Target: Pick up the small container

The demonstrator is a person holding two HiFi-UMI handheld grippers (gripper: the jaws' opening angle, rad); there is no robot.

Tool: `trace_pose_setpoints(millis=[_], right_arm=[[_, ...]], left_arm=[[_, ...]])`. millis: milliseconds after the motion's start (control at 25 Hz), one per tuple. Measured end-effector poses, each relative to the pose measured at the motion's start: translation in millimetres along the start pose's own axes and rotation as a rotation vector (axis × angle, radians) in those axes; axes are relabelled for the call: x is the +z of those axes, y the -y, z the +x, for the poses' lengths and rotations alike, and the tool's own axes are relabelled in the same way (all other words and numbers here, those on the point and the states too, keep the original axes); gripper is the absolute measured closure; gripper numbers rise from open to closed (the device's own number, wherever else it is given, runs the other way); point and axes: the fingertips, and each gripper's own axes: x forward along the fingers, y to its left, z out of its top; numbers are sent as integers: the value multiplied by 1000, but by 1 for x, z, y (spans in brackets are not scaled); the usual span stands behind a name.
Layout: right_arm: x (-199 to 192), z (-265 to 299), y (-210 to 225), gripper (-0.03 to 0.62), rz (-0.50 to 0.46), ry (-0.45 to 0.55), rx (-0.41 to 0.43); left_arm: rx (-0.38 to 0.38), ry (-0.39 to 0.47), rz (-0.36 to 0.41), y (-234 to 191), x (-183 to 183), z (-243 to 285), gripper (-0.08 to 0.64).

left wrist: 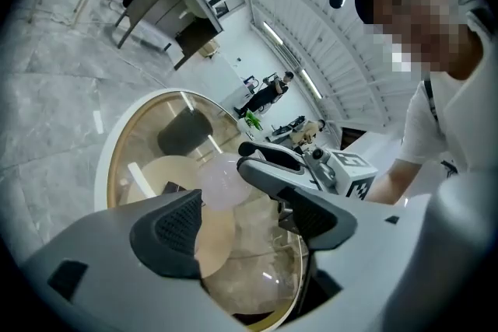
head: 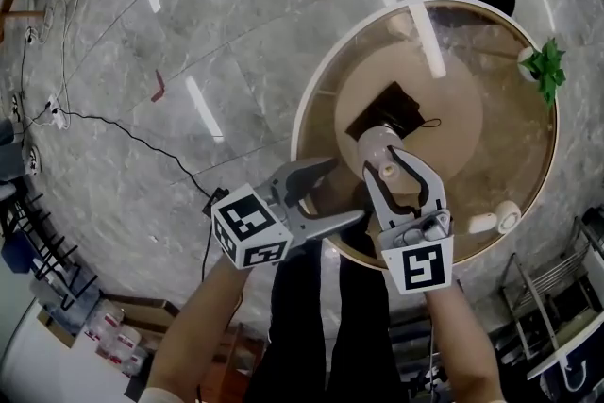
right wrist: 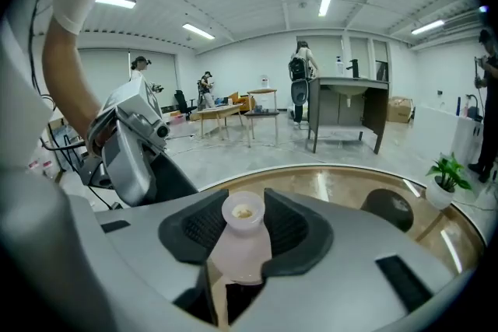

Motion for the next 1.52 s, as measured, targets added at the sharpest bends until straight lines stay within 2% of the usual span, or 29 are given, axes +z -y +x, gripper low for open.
trace_pose_setpoints(millis=[120, 320, 400, 640, 920, 1040, 1320, 1520], right_arm=[[1, 1, -1, 451, -5, 3, -11], [3, 0, -2, 454, -26, -12, 8], [5, -1, -3, 454, -30, -12, 26], [13, -15, -12, 454, -21, -38, 73], [32, -35, -18, 454, -16, -40, 85], [45, -45, -24, 454, -14, -54, 101], [80, -65, -33, 454, 24, -25, 107], [102, -77, -43, 454, -15, -37, 132]], left_arm=[[-52, 40, -109, -1, 3, -5, 184], [-161, 99, -368, 0, 4, -5, 151], [-202, 125, -449, 1, 7, -2, 123], [-267, 185, -580, 6, 11, 5, 91], [-300, 327, -765, 2, 25, 5, 74], [-361, 352, -844, 9, 30, 4, 64], [-509, 334, -875, 49, 50, 8, 67], [-590, 303, -854, 75, 67, -8, 138]])
